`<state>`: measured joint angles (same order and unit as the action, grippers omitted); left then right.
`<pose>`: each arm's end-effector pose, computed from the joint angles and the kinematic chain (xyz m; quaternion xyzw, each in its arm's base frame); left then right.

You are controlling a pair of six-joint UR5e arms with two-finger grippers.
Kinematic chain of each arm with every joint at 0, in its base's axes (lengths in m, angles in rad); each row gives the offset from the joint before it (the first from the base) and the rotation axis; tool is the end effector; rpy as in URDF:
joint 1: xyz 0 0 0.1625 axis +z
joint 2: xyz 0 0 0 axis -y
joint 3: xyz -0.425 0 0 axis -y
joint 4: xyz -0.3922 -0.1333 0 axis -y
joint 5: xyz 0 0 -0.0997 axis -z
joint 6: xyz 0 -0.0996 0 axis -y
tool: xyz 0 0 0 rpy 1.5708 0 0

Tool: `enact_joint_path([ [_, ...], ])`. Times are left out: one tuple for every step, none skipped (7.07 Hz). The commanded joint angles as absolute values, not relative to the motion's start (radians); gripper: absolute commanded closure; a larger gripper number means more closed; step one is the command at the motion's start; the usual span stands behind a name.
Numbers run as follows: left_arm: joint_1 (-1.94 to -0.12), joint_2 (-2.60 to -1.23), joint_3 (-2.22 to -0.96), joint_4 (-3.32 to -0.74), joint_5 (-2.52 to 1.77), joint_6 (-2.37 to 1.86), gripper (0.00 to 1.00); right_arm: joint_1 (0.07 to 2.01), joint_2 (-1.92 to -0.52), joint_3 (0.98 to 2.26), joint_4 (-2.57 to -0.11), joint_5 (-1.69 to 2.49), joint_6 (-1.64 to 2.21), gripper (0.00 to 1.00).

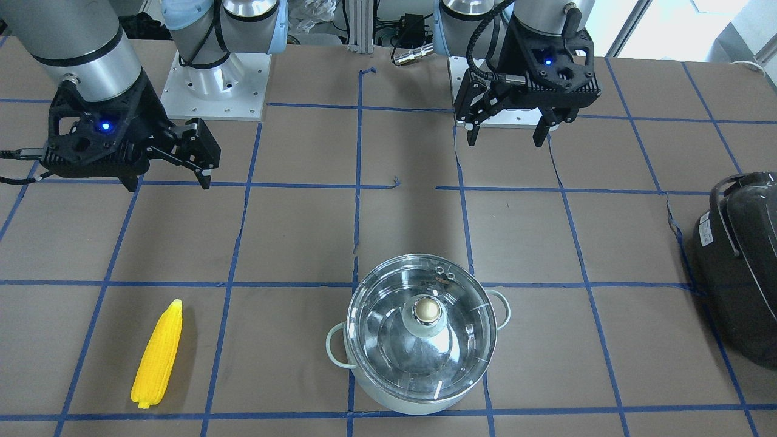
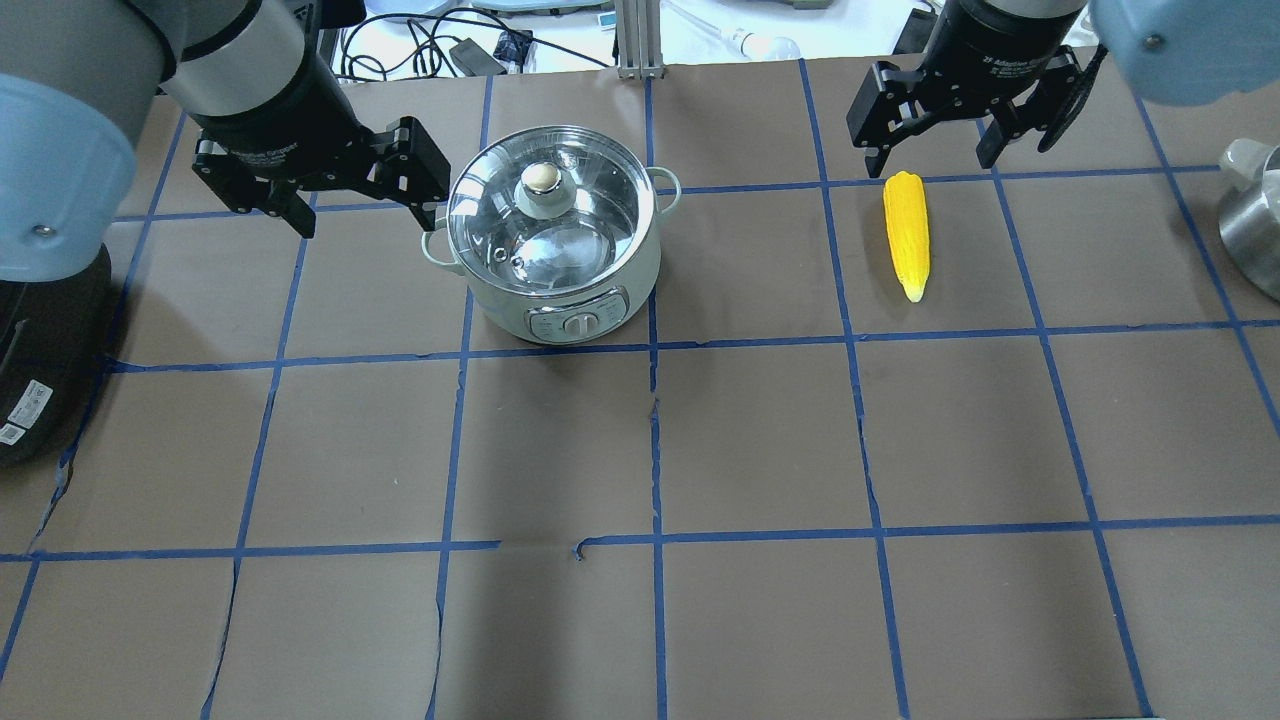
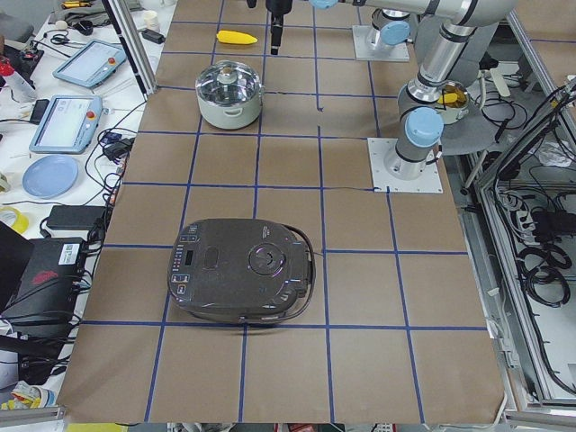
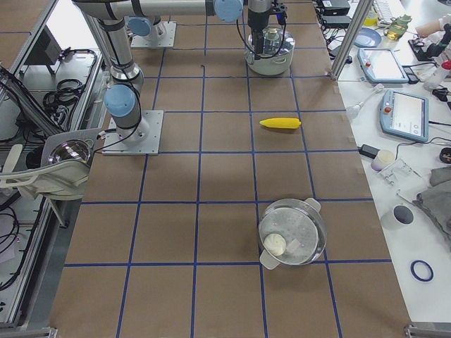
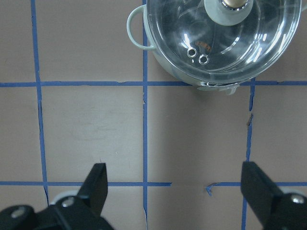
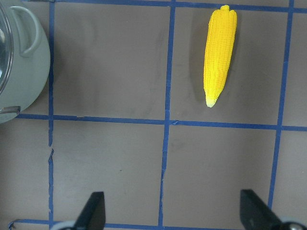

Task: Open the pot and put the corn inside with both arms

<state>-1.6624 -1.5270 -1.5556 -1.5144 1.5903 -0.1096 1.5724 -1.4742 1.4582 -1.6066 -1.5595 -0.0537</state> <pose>-0.1750 -0.4694 0.5228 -0.0095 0.9982 -0.0583 0.0039 0.1353 -0.5376 0.4975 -0.0278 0.9993 -0.0260 0.0050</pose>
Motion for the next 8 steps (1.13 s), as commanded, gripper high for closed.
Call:
enact_joint_path([
  [-1.661,-1.532,-1.557,-1.509,1.591,-0.110,0.00,1.571,-1.474,1.459,-1.621,-1.563,-0.054,0.00],
  [-1.660,-1.548,-1.552,-1.506,1.592,-0.109,0.00,1.571,-1.474,1.459,-1.621,-1.563,-0.052,0.00],
  [-1.658,-1.554,-1.536,-1.522,1.595,-0.107,0.00,1.571,-1.474,1.459,-1.621,-1.563,-0.052,0.00],
  [-1.655,-1.568,-1.532,-1.516,1.595,-0.106,0.00,1.571,-1.474,1.459,-1.621,-1.562,-0.052,0.00],
  [-1.655,-1.604,-1.525,-1.475,1.589,-0.112,0.00,1.569,-1.474,1.459,-1.624,-1.563,-0.052,0.00],
  [-1.655,-1.674,-1.520,-1.419,1.592,-0.118,0.00,1.566,-1.473,1.459,-1.631,-1.562,-0.048,0.00],
  [-1.654,-1.750,-1.507,-1.360,1.597,-0.133,0.00,1.553,-1.473,1.462,-1.644,-1.563,-0.049,0.00],
  [-1.654,-1.832,-1.437,-1.338,1.588,-0.164,0.00,1.551,-1.474,1.468,-1.647,-1.560,-0.052,0.00],
])
